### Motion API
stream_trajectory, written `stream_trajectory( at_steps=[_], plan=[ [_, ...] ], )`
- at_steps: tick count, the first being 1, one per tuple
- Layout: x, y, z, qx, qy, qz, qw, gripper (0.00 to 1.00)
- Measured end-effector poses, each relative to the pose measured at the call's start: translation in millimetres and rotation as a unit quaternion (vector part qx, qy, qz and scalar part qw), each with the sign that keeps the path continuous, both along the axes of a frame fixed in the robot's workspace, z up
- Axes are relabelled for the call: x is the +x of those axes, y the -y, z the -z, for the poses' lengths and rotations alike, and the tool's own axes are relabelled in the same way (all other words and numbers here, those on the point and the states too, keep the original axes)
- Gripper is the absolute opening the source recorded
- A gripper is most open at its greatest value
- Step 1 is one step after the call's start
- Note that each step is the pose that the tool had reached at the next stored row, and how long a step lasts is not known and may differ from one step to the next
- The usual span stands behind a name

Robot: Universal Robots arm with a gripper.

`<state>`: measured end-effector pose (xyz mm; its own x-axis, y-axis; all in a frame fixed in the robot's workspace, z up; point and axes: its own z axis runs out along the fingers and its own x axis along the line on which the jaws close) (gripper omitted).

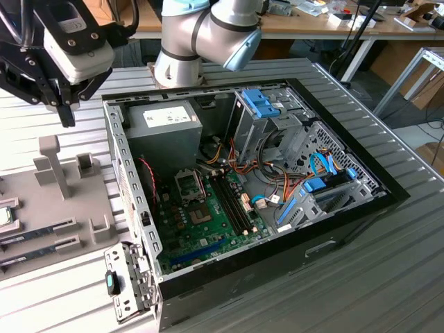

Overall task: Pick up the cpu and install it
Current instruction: 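Reach for the cpu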

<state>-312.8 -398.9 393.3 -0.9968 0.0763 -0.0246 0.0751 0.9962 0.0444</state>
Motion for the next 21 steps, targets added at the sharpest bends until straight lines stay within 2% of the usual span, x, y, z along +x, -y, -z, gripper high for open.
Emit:
stream_trajectory(
  at_steps=[21],
  plan=[
    [-19.8, 0.0, 0.0, 0.0000, 0.0000, 0.000, 1.00000, 0.11]
  ],
)
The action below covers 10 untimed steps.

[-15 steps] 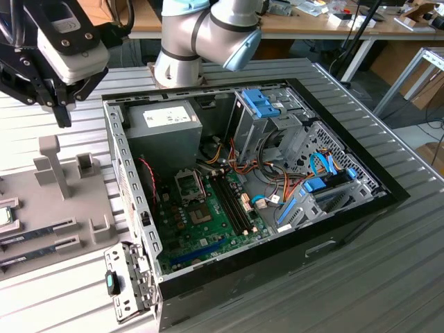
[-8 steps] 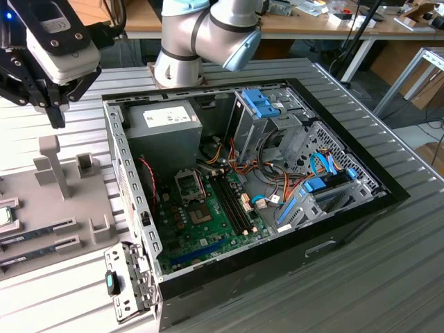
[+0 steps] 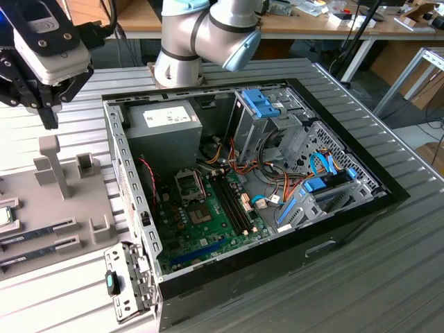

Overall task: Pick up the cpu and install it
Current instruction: 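Reach for the cpu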

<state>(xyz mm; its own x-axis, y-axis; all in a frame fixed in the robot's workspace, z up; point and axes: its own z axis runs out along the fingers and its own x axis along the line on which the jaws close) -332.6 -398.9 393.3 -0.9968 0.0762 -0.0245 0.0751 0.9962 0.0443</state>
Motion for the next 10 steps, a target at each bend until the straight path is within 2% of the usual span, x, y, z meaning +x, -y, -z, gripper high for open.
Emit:
stream_trajectory(
  at_steps=[10],
  plan=[
    [-8.7, 0.0, 0.0, 0.0000, 0.0000, 0.000, 1.00000, 0.11]
  ],
)
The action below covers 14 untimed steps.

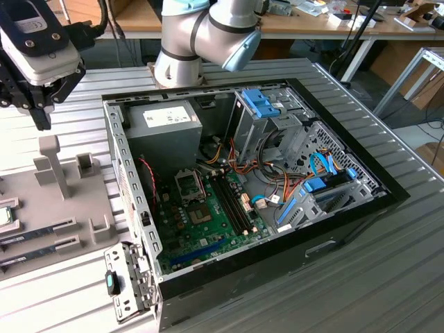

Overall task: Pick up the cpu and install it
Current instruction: 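Reach for the cpu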

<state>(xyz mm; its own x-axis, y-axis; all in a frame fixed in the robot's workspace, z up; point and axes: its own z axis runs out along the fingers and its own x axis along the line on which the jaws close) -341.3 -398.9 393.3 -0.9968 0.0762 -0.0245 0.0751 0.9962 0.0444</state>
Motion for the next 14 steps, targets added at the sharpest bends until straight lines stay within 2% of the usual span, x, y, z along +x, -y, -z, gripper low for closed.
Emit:
stream_trajectory(
  at_steps=[14],
  plan=[
    [-15.1, 0.0, 0.0, 0.0000, 0.0000, 0.000, 1.00000, 0.11]
  ],
)
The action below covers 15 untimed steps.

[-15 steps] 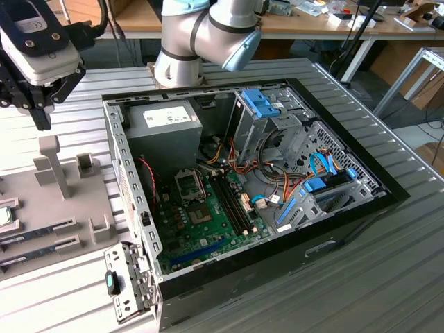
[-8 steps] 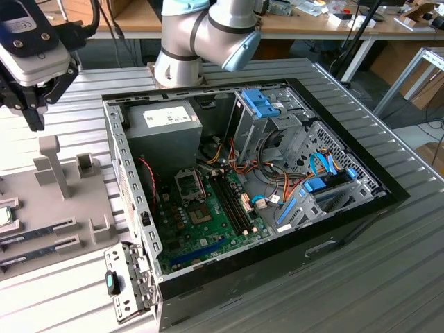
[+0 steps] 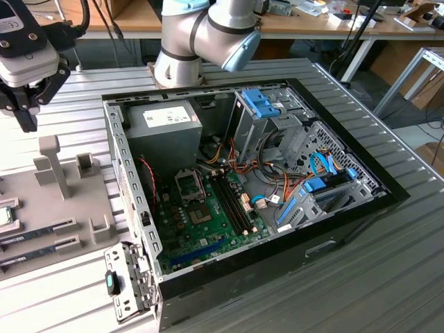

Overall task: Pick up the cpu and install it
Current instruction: 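Reach for the cpu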

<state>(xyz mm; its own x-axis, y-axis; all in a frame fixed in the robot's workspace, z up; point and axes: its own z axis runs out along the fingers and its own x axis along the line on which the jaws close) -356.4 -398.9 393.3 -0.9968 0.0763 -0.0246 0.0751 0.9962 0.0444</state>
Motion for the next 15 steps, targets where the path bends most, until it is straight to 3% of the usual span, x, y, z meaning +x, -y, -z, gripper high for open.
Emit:
stream_trajectory(
  at_steps=[15],
  plan=[
    [-16.5, 0.0, 0.1, 0.0000, 0.0000, 0.000, 1.00000, 0.11]
  ],
)
